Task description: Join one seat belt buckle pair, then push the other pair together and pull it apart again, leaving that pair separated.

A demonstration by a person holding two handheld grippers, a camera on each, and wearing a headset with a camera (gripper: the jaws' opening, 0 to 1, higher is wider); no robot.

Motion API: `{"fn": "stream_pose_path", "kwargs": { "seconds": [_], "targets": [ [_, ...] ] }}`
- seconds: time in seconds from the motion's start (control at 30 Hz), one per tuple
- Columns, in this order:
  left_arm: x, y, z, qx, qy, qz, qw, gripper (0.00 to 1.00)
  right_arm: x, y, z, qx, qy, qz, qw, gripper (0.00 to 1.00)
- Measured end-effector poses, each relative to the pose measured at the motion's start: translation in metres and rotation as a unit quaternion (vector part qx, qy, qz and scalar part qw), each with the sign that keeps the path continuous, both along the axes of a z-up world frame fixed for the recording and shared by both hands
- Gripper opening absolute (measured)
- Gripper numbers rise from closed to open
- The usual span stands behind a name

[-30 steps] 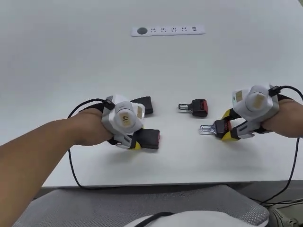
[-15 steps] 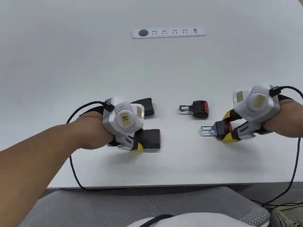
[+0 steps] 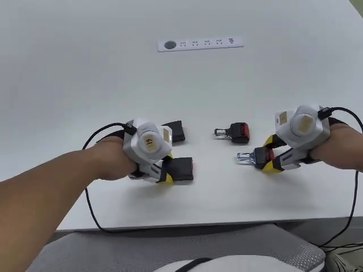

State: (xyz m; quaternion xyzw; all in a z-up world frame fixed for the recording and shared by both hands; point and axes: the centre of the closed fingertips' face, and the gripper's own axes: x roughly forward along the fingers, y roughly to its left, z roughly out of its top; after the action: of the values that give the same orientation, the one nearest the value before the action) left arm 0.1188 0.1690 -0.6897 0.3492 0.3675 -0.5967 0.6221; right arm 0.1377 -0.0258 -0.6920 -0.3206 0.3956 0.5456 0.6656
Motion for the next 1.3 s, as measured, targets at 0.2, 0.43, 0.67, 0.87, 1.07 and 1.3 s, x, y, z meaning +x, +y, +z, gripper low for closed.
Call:
{"fn": "stream_pose_path", "kwargs": {
  "seconds": [0.2,0.43,0.67,0.87,1.07,1.3],
  "targets": [
    [0.001,0.000,-0.003,-0.003,0.000,0.002,1.0000,0.33,-0.002,0.022,-0.001,0.019,-0.003,-0.004,0.9998,0.34],
    [0.003,0.001,-0.003,0.000,0.000,0.005,1.0000,0.33,-0.007,0.048,-0.001,0.032,-0.014,0.001,0.9994,0.34],
    [0.001,0.000,-0.003,0.002,0.000,0.004,1.0000,0.33,-0.013,0.078,0.001,0.045,-0.017,0.009,0.9988,0.34],
    [0.001,0.001,-0.003,0.003,0.000,0.004,1.0000,0.33,-0.016,0.093,0.000,0.040,-0.018,0.021,0.9988,0.33],
    [-0.002,-0.001,-0.002,0.006,-0.001,0.004,1.0000,0.33,-0.016,0.105,0.000,0.045,-0.022,0.022,0.9985,0.33],
    [0.001,0.002,-0.004,0.002,0.001,0.008,1.0000,0.33,-0.017,0.105,-0.002,0.041,-0.027,0.021,0.9986,0.33]
  ]
}}
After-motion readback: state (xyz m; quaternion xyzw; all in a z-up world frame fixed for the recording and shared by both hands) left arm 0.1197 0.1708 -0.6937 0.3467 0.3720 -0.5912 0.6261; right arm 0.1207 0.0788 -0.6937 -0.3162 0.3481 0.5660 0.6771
